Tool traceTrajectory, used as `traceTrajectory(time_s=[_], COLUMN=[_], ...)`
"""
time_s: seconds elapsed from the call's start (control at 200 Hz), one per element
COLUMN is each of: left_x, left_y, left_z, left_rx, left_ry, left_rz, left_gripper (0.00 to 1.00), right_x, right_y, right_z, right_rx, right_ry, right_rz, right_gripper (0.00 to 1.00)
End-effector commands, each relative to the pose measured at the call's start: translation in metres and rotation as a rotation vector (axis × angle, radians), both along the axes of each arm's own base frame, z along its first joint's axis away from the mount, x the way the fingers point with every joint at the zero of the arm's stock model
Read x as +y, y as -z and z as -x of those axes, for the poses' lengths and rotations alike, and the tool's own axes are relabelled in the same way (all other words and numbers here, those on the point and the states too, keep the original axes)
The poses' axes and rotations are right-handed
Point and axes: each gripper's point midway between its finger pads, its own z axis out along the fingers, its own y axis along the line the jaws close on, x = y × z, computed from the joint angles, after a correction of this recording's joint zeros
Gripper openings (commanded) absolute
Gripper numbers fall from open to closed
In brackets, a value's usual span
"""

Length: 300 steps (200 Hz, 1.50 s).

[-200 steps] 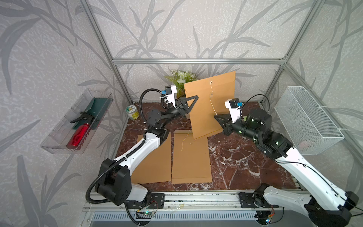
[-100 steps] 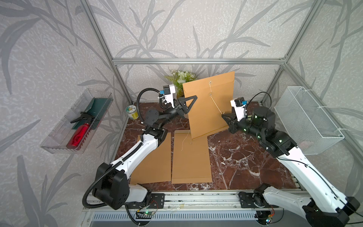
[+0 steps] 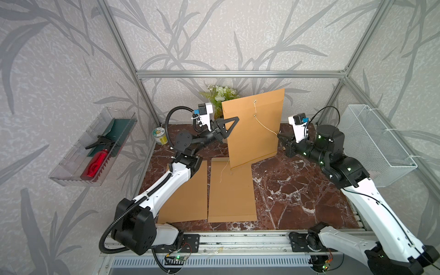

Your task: Open the file bag

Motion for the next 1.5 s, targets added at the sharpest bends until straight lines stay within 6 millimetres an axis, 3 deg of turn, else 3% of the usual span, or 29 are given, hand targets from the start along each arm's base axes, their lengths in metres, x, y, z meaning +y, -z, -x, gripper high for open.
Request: traceTrajectory(time_s=[0.0, 0.6, 0.935, 1.24, 1.495], left_x=[0.004, 0.001, -0.004, -0.008, -0.008], left_y=[-0.013, -0.001, 0.028, 0.041, 0.041], left_z=[0.019, 0.045, 0.045, 0.039, 0.036], left_rx=[-0.064, -0.102, -0.065, -0.036, -0.037], left_ry=[0.025, 0.128, 0.127, 0.138, 0.131], left_rz=[-0.004, -0.063, -0.155, -0.165, -0.154], left_gripper=[0.00, 0.00, 0.00, 0.00, 0.00], right_x=[-0.010, -0.048, -0.039, -0.011, -0.007], right_y=[-0.023, -0.063, -0.093, -0.113, -0.110], right_z=[0.006, -0.011, -0.010, -0.005, -0.005], right_rx=[-0.054, -0.135, -0.180, -0.175, -0.150], right_ry=[0.013, 0.166, 0.114, -0.032, -0.051], right_rz=[0.009, 0.067, 0.035, -0.069, -0.091], right_gripper=[0.00, 0.00, 0.00, 0.00, 0.00])
